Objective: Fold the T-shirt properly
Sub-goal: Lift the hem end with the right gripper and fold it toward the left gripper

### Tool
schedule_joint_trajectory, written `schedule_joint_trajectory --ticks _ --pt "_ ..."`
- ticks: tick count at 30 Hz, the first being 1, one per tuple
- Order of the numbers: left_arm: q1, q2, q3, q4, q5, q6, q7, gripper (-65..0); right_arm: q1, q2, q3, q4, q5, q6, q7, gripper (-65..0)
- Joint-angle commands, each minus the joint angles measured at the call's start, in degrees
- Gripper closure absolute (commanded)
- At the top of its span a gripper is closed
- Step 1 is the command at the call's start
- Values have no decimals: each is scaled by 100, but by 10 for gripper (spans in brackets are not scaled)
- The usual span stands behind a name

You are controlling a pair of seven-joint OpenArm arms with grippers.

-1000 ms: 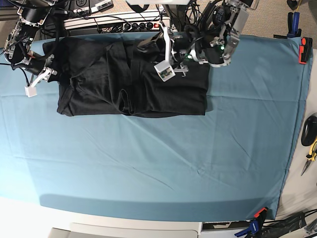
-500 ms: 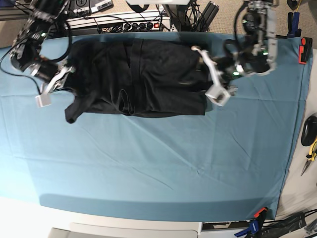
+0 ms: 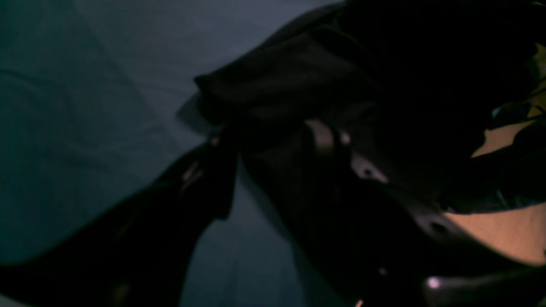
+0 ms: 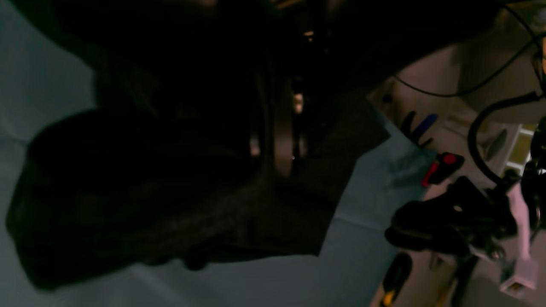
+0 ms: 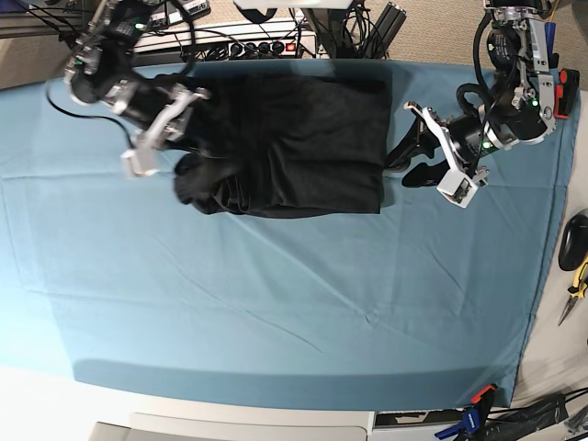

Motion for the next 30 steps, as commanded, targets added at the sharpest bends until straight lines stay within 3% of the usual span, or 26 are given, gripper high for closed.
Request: schedule_joint_trajectory --ticks 1,12,19,30 --pt "-44 -61 -26 101 -146 -42 -127 -260 35 -17 -166 142 17 10 262 0" --pt "-42 -59 -26 101 -146 -39 -125 -260 192 -492 -1805 144 -1659 10 1193 0" --pt "-44 -59 -26 101 -146 -39 -127 -260 372 -586 -2374 142 -2649 -4 1711 0" --pt "-44 -59 -26 101 -146 -39 -127 -260 549 -868 -2920 -437 -3589 -251 2194 0"
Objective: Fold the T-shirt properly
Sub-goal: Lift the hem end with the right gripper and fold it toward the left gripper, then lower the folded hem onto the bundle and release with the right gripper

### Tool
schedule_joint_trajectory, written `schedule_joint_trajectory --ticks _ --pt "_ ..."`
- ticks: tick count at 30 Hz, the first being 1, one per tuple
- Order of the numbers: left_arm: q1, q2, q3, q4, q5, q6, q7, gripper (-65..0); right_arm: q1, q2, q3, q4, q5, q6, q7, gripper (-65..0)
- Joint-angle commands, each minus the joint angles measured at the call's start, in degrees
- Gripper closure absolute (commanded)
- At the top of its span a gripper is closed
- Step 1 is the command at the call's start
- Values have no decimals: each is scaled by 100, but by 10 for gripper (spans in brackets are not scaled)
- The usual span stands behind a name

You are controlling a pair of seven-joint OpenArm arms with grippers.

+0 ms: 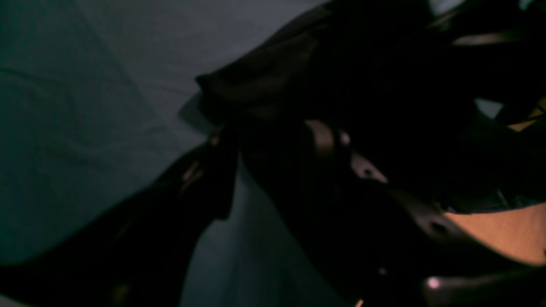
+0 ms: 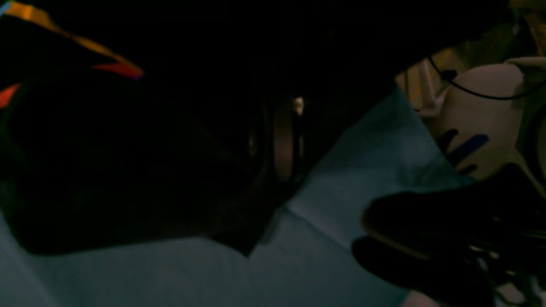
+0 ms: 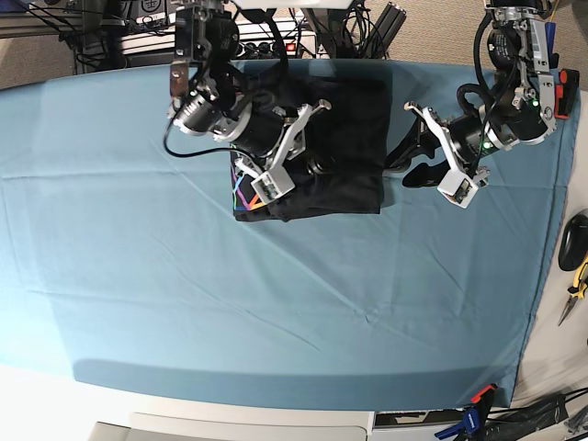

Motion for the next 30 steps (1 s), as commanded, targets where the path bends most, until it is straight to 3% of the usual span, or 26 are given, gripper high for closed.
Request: schedule_joint_trajectory --ticks 1,9,13,15,17,23,30 --pt "-46 -59 -26 101 -146 -39 -127 -260 125 -33 -26 -37 90 -13 221 0" --pt "-46 -59 -26 101 -149 -39 -129 -260 452 -33 -26 -916 42 -24 339 0" --pt "-46 -57 -26 101 -149 -39 -129 -260 476 -37 -52 -918 409 -20 345 -260" --pt "-46 -57 -26 101 -149 -39 -127 -260 496 -37 -52 -918 597 24 337 -309" --pt "-46 -59 -26 101 -149 -39 -129 -260 514 -35 -52 -918 728 268 286 -309" --pt "-46 -59 -24 101 -149 -39 -129 -260 549 -31 -385 -918 1381 268 -223 -309" --pt "-44 -59 -22 101 -149 -37 -127 -260 723 -31 -1189 -918 1388 268 -339 -309"
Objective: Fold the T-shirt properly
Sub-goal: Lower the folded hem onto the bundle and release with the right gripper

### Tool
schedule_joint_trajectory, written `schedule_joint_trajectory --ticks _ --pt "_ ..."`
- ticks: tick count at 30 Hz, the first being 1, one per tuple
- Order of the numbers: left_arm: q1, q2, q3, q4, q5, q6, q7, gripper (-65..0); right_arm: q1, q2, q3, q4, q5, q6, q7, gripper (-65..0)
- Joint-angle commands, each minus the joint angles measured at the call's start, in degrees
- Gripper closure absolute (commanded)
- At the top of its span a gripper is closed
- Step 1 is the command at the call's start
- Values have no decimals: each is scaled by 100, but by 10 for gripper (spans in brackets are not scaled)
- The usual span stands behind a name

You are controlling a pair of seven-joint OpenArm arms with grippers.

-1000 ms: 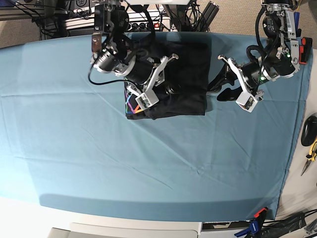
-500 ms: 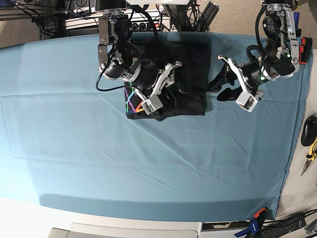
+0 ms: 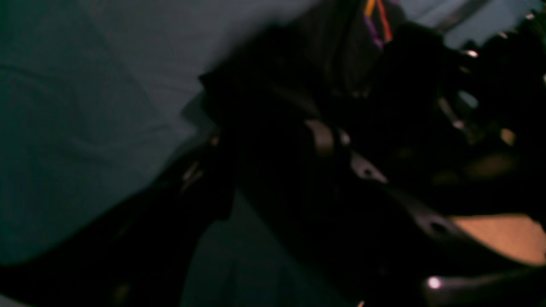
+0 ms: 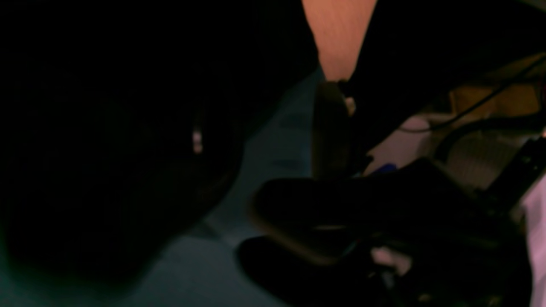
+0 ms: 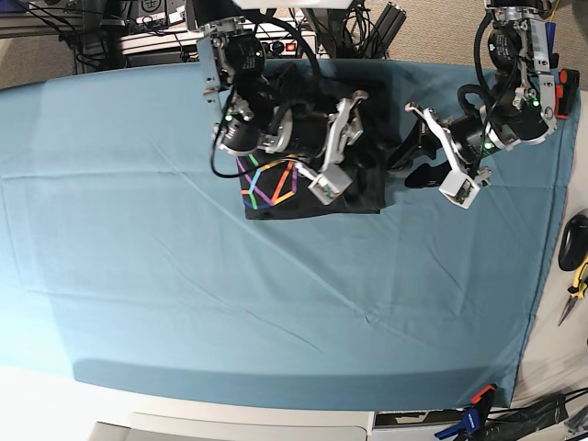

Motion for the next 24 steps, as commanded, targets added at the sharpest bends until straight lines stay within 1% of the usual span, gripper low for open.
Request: schedule_joint_trajectory --ticks 1,5,9,14,16,19,24 --pt "-42 -39 -17 101 -164 -44 -125 -260 92 -48 -90 96 190 69 122 -309" --pt "-42 -39 -17 101 -164 -44 -125 -260 96 -48 -96 96 190 69 -59 -309" --pt "-44 -39 -17 101 -164 -44 -127 -260 96 -48 46 98 275 69 -52 -309" --pt "-42 -39 -17 101 -164 -44 -125 -260 96 -50 74 98 1283 69 -166 -309" --pt "-44 -39 -17 101 -164 -44 -125 -260 105 -50 74 98 1440 69 -162 -309" --pt "-42 -39 -17 101 -164 -44 -125 -260 146 -50 74 127 1423 69 -168 -309" --pt "-44 -39 -17 101 -164 -44 -127 -260 184 -50 74 142 1091 69 -114 -309"
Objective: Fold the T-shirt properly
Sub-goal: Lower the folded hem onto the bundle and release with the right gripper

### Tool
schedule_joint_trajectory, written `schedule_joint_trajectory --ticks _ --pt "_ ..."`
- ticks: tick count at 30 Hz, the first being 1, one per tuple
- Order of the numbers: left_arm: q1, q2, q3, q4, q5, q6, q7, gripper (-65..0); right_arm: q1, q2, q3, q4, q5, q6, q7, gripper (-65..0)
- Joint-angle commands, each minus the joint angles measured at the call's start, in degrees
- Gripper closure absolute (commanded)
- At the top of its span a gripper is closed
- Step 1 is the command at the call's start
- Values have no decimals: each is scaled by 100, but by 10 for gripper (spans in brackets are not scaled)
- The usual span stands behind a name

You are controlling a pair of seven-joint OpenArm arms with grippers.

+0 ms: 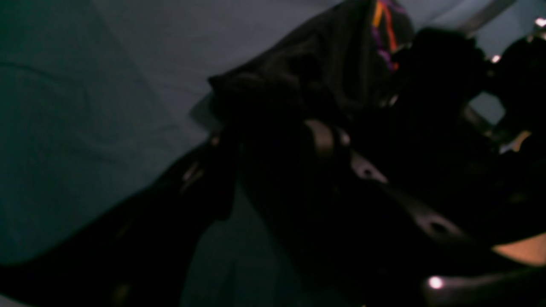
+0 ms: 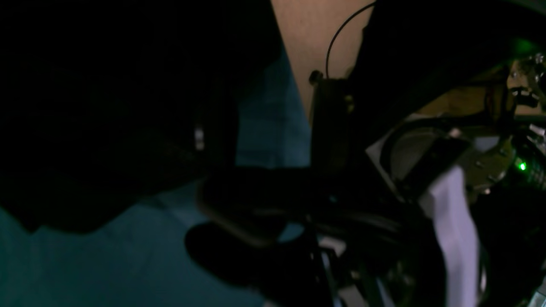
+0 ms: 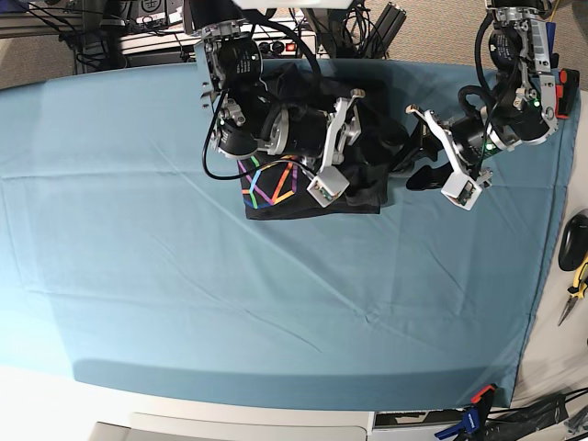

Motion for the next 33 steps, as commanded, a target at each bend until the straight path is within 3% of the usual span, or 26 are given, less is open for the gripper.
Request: schedule_joint_trajectory --ticks 1,10,19,23,27,30,33 --pt "-42 -44 -11 101 -195 -85 -90 -260 114 -79 -20 122 70 69 192 -309" --pt "-39 -44 -9 101 -197 -85 -87 -260 487 -76 -20 131 -1082 69 151 -309" --pt "-39 -44 -9 98 -195 -85 -87 -260 728 -76 -20 238 -501 69 0 -309" --pt "-37 -44 -9 98 -192 -85 -87 -260 688 -7 -13 713 -1285 69 -181 -309" --pt "26 -44 -9 98 -195 -85 -87 -260 485 289 138 1088 -2079 69 164 -309" --pt "39 -44 -9 98 -195 -85 -90 -260 293 389 610 1355 -2055 69 247 -309" --pt "37 -44 -9 98 -195 -85 -90 -260 13 476 1263 1596 -1491 69 313 -309"
